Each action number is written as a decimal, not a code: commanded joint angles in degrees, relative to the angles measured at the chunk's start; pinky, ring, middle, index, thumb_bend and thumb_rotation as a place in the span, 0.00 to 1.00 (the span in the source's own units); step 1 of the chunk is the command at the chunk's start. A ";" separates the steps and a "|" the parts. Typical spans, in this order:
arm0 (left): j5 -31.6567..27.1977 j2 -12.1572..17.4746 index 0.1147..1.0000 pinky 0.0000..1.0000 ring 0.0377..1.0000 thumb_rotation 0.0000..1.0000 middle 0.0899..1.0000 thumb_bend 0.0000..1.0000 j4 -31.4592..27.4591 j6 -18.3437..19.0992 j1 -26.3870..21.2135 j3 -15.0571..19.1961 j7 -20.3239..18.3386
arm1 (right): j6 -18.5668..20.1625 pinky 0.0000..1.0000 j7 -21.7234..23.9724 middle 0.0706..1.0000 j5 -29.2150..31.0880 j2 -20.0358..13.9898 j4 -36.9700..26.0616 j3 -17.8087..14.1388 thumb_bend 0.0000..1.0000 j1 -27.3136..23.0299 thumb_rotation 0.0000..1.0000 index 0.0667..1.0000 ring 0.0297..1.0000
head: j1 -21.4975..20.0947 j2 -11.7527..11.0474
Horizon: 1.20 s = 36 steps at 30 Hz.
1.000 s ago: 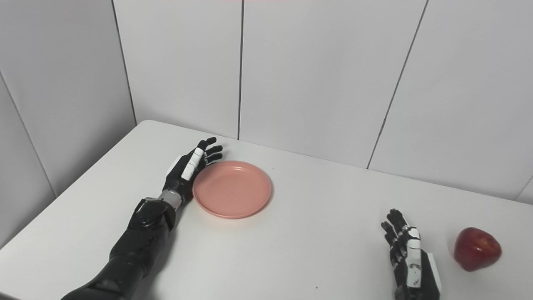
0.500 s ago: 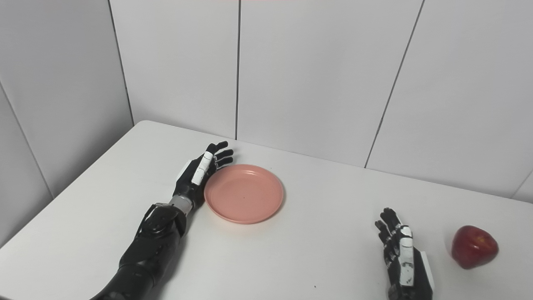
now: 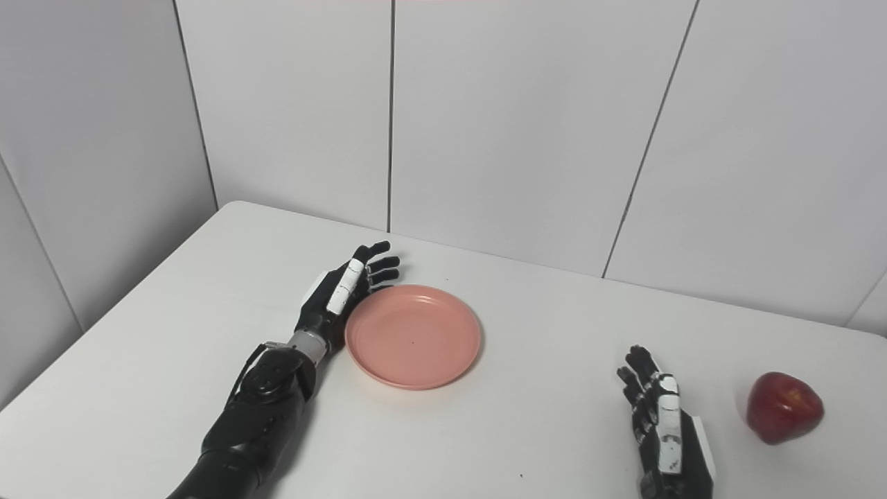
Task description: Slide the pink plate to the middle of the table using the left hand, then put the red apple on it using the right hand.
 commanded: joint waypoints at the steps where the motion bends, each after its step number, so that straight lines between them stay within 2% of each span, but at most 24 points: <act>1: 0.65 -1.43 0.80 0.77 0.81 0.83 0.79 1.00 1.11 -0.32 1.16 -0.72 0.26 | 0.56 0.99 0.08 0.93 0.31 1.09 0.75 0.50 0.90 1.43 1.00 0.88 0.92 | 0.06 0.08; 10: 1.28 -2.61 0.79 0.78 0.81 0.84 0.79 0.98 2.01 -0.29 1.66 -1.58 0.40 | 0.68 1.00 -0.01 0.93 0.31 1.27 0.72 0.58 0.90 1.35 1.00 0.88 0.92 | -0.19 0.20; 16: 1.31 -3.75 0.81 0.78 0.82 0.84 0.80 0.94 1.69 0.25 2.22 -1.82 0.60 | 0.61 1.00 -0.05 0.93 0.17 1.32 0.61 0.70 0.89 1.38 1.00 0.88 0.93 | -0.40 0.30; 22: 2.69 -4.75 0.80 0.79 0.82 0.84 0.80 0.99 2.09 -0.59 2.78 -2.78 1.37 | 0.73 1.00 -0.08 0.93 0.14 1.46 0.31 0.86 0.89 1.39 1.00 0.89 0.92 | -0.57 0.28; 36: 4.39 -6.76 0.82 0.83 0.83 0.84 0.81 0.96 2.03 -1.66 3.85 -3.59 2.87 | 0.84 1.00 -0.23 0.93 -0.15 1.72 0.39 1.20 0.88 1.22 1.00 0.89 0.92 | -1.05 0.37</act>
